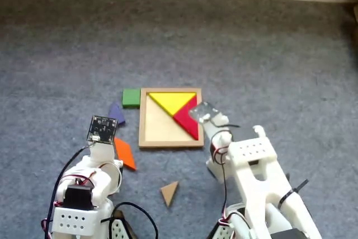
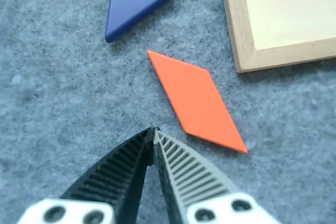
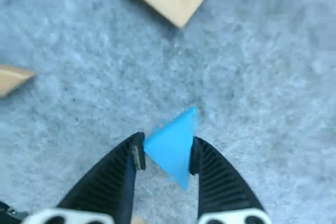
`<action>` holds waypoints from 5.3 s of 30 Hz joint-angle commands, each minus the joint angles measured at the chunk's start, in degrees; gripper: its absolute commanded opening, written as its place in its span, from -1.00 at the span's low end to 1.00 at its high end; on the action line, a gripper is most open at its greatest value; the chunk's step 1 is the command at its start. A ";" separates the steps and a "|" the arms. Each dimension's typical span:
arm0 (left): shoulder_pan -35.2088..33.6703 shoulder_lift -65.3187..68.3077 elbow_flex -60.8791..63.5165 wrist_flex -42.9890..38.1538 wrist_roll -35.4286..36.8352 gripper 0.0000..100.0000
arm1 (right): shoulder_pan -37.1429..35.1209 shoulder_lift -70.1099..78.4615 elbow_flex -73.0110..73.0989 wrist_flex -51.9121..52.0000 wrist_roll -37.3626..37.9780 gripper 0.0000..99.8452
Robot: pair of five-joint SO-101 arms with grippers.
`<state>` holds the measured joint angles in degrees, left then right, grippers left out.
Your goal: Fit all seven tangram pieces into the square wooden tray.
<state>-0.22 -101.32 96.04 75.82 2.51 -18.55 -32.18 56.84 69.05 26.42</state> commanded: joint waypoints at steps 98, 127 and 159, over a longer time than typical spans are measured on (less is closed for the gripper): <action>0.92 -2.77 1.10 0.18 -0.35 -0.99 | -17.80 38.37 -54.20 0.13 -62.68 -0.99; 0.92 -2.77 1.10 0.18 -0.35 -0.99 | -15.96 37.93 -28.00 -17.71 -61.54 -0.99; 0.92 -2.77 1.10 0.18 -0.35 -0.99 | -8.84 5.23 -39.96 15.52 -44.04 -0.99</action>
<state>-0.22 -101.32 96.04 75.82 2.51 -31.56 -22.95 19.91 82.24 -21.49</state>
